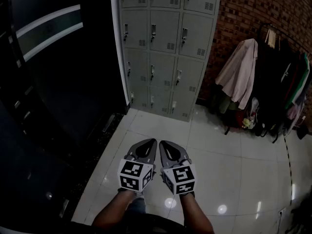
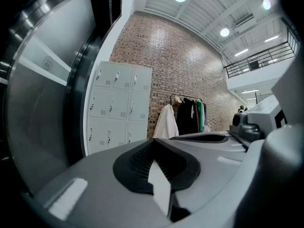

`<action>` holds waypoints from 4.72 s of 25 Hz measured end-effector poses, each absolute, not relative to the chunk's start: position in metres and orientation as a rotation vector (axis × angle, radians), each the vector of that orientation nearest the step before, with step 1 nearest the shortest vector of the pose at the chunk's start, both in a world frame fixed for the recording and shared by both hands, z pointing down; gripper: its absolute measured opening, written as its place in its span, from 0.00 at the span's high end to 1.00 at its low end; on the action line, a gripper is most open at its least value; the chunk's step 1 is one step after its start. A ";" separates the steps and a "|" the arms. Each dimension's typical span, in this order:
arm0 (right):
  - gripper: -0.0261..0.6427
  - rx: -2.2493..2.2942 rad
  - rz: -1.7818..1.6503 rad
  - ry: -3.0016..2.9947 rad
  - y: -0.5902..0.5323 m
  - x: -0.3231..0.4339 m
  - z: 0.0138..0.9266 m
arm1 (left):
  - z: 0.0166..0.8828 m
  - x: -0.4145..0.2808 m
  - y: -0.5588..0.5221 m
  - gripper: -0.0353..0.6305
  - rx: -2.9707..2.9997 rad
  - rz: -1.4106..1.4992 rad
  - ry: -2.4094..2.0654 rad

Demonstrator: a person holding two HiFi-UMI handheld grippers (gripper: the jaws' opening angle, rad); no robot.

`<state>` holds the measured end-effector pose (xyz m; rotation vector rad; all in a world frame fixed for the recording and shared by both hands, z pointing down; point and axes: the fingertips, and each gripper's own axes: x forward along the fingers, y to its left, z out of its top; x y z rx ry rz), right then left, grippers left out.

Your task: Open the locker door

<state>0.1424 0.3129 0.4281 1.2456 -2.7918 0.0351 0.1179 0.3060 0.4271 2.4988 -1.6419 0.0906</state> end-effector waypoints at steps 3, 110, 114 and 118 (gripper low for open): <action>0.96 1.242 0.019 -2.797 0.290 0.136 0.427 | 0.427 0.113 0.282 0.94 2.503 0.077 -1.657; 0.76 1.544 -0.133 -2.798 -0.654 -0.102 0.302 | 0.347 -0.149 -0.620 0.94 2.607 -0.118 -1.579; 0.74 1.554 -0.131 -2.791 -0.666 -0.105 0.296 | 0.347 -0.152 -0.628 0.94 2.616 -0.117 -1.565; 0.72 1.563 -0.119 -2.795 -0.674 -0.107 0.291 | 0.347 -0.154 -0.634 0.94 2.622 -0.113 -1.556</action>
